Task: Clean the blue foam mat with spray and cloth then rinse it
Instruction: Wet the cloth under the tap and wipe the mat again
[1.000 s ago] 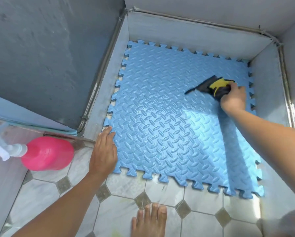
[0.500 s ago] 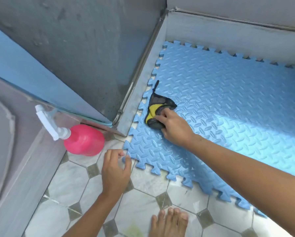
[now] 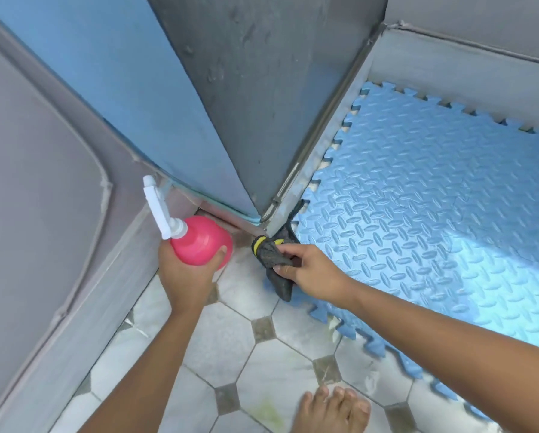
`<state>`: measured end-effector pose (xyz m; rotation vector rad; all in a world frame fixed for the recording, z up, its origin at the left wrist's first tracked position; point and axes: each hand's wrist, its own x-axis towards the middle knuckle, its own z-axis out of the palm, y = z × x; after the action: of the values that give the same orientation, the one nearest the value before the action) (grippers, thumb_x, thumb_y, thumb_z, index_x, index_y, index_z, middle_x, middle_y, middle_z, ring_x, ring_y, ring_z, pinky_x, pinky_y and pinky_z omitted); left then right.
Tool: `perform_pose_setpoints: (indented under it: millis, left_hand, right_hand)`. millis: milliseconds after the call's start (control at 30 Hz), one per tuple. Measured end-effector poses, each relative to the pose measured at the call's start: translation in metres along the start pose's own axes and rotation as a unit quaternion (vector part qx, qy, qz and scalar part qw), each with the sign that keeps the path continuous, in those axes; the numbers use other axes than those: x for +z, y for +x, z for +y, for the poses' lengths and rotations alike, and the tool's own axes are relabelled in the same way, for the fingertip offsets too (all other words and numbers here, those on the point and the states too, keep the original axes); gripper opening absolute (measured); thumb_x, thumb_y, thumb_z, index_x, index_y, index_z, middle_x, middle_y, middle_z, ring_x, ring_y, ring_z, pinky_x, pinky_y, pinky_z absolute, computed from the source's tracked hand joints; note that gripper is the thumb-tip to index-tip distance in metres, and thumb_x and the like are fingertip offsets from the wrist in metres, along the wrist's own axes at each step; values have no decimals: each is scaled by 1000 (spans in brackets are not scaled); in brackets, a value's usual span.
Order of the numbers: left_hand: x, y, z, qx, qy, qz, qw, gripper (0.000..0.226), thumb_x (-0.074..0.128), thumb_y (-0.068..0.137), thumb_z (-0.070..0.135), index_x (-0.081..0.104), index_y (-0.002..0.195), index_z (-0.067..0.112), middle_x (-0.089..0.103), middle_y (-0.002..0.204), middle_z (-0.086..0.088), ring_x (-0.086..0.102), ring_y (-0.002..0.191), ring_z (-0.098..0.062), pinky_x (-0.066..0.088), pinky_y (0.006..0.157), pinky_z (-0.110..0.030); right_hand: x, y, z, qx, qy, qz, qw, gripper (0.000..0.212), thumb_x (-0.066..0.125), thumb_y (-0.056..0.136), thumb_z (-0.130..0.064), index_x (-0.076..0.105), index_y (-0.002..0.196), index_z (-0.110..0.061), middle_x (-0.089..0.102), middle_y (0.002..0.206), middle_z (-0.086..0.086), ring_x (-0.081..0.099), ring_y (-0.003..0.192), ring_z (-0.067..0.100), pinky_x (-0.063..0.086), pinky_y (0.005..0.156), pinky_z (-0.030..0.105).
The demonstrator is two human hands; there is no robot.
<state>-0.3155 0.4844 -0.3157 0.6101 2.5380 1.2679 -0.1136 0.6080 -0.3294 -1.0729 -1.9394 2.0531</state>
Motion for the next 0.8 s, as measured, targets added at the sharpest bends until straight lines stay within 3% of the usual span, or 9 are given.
perform_pose_setpoints:
  millis: [133,300,433,533,600,633,700,733,800]
  left_hand:
    - [-33,-7,-27,-15,32,4,999,93,99,61,34,50,140,27,60,128,3,60,117,-22,50,103,-45]
    - [-71,-13,-45,-62,52,8,997,100,99,63,35,44,146,26,56,133,4,57,122,-22,49,107,-51]
    - [-86,-22,-53,-94,99,-20,990,105,96,61,51,39,144,22,51,133,0,56,119,-23,51,94,-44]
    - [-91,-51,-46,-153,176,28,972,67,83,77,52,47,114,10,52,107,-4,59,102,-33,47,80,-42]
    - [-86,-72,-42,-120,185,12,975,43,79,86,39,44,85,14,46,76,2,55,78,-34,40,68,-38]
    - [-80,-79,-41,-88,183,-12,979,44,78,88,31,39,76,18,40,67,5,49,67,-30,38,63,-38]
    - [-56,-80,-37,-8,174,-72,982,46,78,89,21,36,70,22,36,62,8,40,60,-23,38,60,-38]
    - [-38,-77,-33,27,167,-105,980,38,78,89,19,43,72,20,40,66,9,43,63,-21,40,62,-38]
    - [4,-68,-16,61,148,-172,972,15,76,90,20,62,90,13,55,83,5,56,79,-22,47,76,-37]
  right_hand:
    - [47,16,-19,-15,0,2,1000,20,61,92,-10,70,99,-27,67,83,-8,60,81,10,52,83,36]
    - [97,62,-47,-32,-8,25,999,22,58,93,-10,69,112,-17,73,100,8,68,98,29,54,95,48]
    - [110,93,-65,-24,-16,7,1000,42,60,92,-16,62,133,-8,69,119,11,67,110,32,51,103,45]
    - [105,92,-67,3,-1,-39,999,55,55,100,-7,42,154,-12,53,144,9,63,119,23,46,105,33]
    - [94,79,-59,-5,-22,-58,998,49,50,101,-2,50,150,-11,56,143,6,63,118,15,45,99,21]
    - [86,69,-55,-8,-43,-63,997,44,49,101,-1,56,144,-11,61,137,2,64,113,8,43,95,12]
    - [65,46,-45,-15,-88,-56,994,37,49,101,-1,68,131,-14,66,124,-5,62,102,1,39,85,-1]
    - [53,35,-37,-17,-108,-44,993,35,50,101,-2,72,124,-16,67,120,-7,63,103,4,41,85,1]
    - [28,14,-22,-14,-128,-12,992,32,51,100,-2,75,111,-20,70,117,-5,65,107,14,49,93,16]
